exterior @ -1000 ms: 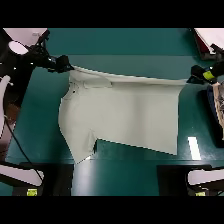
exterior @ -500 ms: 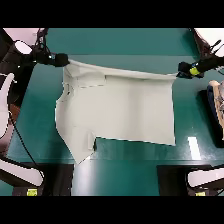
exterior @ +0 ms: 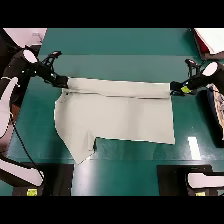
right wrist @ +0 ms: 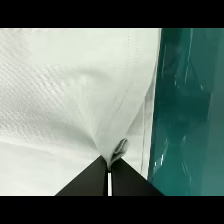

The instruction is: Fold the shirts.

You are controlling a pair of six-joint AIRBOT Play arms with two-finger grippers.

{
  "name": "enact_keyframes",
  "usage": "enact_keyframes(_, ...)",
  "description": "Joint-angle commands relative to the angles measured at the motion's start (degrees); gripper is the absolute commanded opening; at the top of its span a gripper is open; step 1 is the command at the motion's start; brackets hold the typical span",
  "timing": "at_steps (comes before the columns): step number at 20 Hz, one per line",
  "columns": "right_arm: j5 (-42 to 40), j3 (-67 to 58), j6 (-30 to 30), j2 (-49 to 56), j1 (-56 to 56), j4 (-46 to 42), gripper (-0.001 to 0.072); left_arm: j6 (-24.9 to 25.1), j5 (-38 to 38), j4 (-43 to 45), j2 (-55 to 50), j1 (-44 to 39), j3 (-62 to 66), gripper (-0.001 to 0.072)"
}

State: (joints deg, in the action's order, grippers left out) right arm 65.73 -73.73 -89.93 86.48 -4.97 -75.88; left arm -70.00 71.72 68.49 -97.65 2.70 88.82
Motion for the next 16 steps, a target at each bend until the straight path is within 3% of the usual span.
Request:
enact_keyframes(1,-0.7,1.4,-1.2,-1.44,-0.13,-0.15,0.0147,-3.58,4.04,0.52,0.04,-0.04,-1.31,0.0394)
enact_keyframes(2,-0.57,0.46,-1.64,-1.44,-0.09,-0.15,0.0337,-4.09,4.68,0.55,0.04,-0.04,-1.31,0.061)
enact_keyframes(6,8.83,-5.49,-0.57,-2.89,0.63,-0.28,0.036,-6.93,10.99,0.74,2.78,2.78,-1.4,0.0612)
enact_keyframes(9,11.82,-2.58,0.02,-9.64,2.62,-0.2,0.036,-8.22,11.45,0.7,13.4,7.37,-9.46,0.0611)
enact_keyframes(16,0.13,11.21,0.02,-23.67,5.6,1.68,0.0307,-13.88,9.66,-0.04,39.76,8.48,-46.1,0.0612)
